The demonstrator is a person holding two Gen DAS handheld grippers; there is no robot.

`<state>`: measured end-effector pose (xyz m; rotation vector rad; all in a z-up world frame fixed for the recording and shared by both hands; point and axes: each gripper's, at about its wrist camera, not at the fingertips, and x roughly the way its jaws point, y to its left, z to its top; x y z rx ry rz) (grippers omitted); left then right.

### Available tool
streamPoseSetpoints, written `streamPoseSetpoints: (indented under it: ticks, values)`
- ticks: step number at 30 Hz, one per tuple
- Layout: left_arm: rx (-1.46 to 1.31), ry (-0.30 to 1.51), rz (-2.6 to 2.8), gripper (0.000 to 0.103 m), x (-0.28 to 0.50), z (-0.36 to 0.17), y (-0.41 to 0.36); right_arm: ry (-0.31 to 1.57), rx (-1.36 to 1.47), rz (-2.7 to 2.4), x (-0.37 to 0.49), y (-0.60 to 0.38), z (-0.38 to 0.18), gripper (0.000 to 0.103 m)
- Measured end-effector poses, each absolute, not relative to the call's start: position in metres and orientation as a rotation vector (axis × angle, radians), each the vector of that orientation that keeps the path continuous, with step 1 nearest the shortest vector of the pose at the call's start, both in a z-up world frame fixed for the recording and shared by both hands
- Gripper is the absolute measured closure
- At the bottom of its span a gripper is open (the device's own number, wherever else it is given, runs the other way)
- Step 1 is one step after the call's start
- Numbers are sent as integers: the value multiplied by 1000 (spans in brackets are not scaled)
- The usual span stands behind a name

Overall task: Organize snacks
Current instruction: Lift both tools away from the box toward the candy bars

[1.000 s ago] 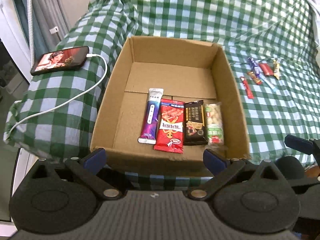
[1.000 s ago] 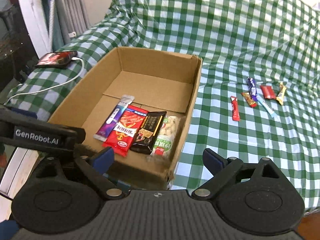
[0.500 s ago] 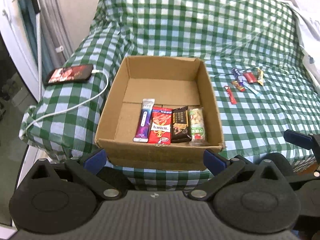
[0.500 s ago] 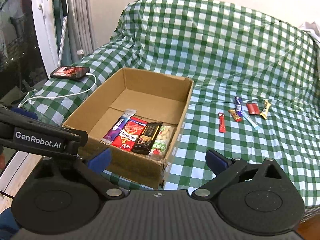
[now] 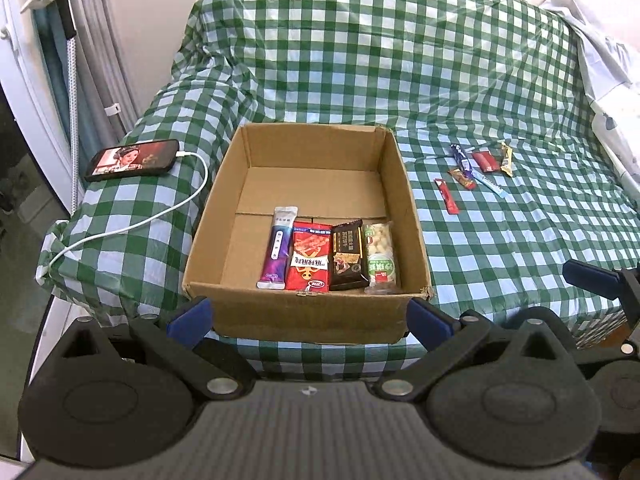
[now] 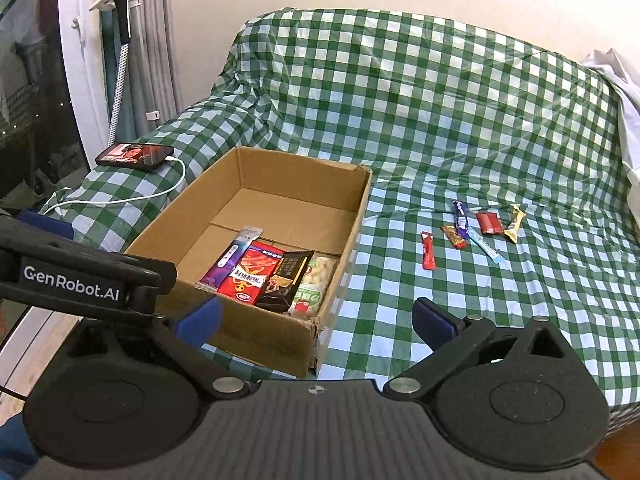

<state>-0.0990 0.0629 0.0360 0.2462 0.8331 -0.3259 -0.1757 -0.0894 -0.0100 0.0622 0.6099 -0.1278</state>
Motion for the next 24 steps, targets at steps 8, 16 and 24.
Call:
streamPoseSetpoints:
  ticks: [8,16,24]
  values:
    - [239,842,-340,0,-95,33,61,615,53,-147,-175,-90,-9,2]
    - [252,872,-343,0,-87,27,53,637,66,-151,-171,-97,-14,2]
    - [283,880,-332,0,-81,28,40,635,86,-142,-166,-108,-18,2]
